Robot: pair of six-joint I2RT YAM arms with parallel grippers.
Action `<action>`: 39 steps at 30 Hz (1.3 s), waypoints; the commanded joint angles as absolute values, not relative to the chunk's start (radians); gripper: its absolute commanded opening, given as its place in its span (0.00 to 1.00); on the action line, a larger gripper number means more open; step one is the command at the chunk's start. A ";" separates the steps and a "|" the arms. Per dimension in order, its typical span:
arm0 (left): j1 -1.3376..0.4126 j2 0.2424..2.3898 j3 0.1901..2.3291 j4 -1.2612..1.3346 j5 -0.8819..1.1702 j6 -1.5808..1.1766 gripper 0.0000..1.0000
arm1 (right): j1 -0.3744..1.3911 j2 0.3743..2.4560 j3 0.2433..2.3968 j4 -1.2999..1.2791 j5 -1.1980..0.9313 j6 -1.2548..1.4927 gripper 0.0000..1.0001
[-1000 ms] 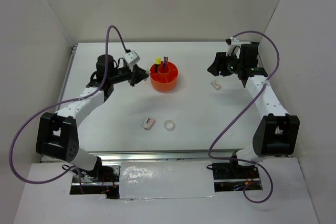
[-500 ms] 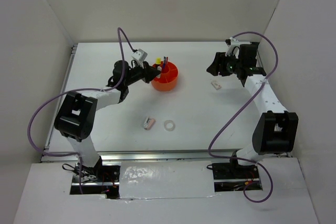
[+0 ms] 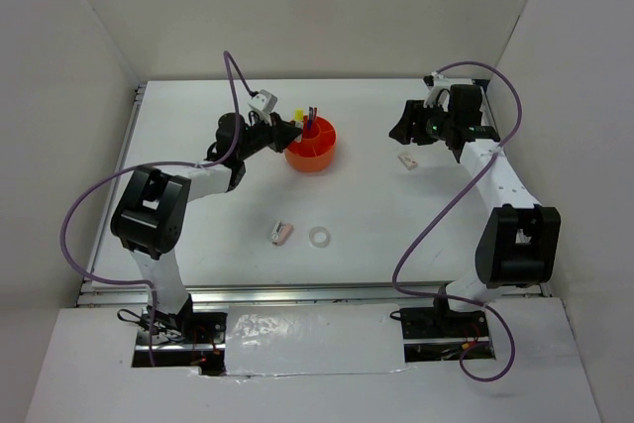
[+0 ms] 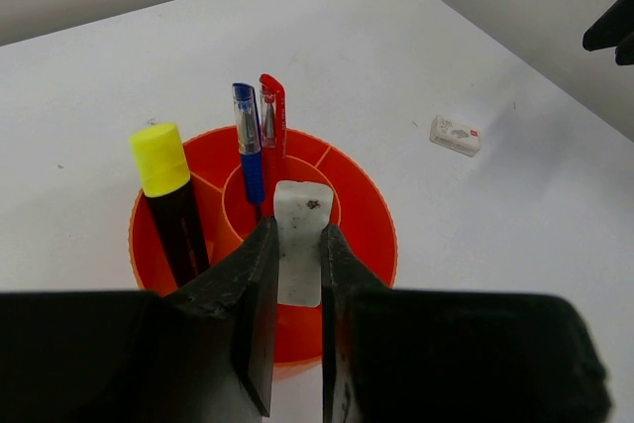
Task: Sort the stationery into containers
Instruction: Place the stationery in the storage box, then pick up the stationery from the center of the board.
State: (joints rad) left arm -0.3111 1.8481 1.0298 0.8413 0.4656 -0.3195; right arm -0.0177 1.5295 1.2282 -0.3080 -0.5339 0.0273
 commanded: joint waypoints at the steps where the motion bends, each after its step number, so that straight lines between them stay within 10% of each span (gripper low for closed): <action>1: -0.313 1.856 1.054 0.937 0.457 -0.310 0.26 | -0.023 1.534 1.270 -0.282 -0.529 0.017 0.62; 29: -0.319 1.803 1.037 0.940 0.476 -0.304 0.59 | -0.006 1.526 1.267 -0.308 -0.554 -0.056 0.61; 39: -0.051 1.530 1.138 0.498 0.560 -0.271 0.61 | 0.469 1.465 1.197 -0.519 -0.441 -0.282 0.49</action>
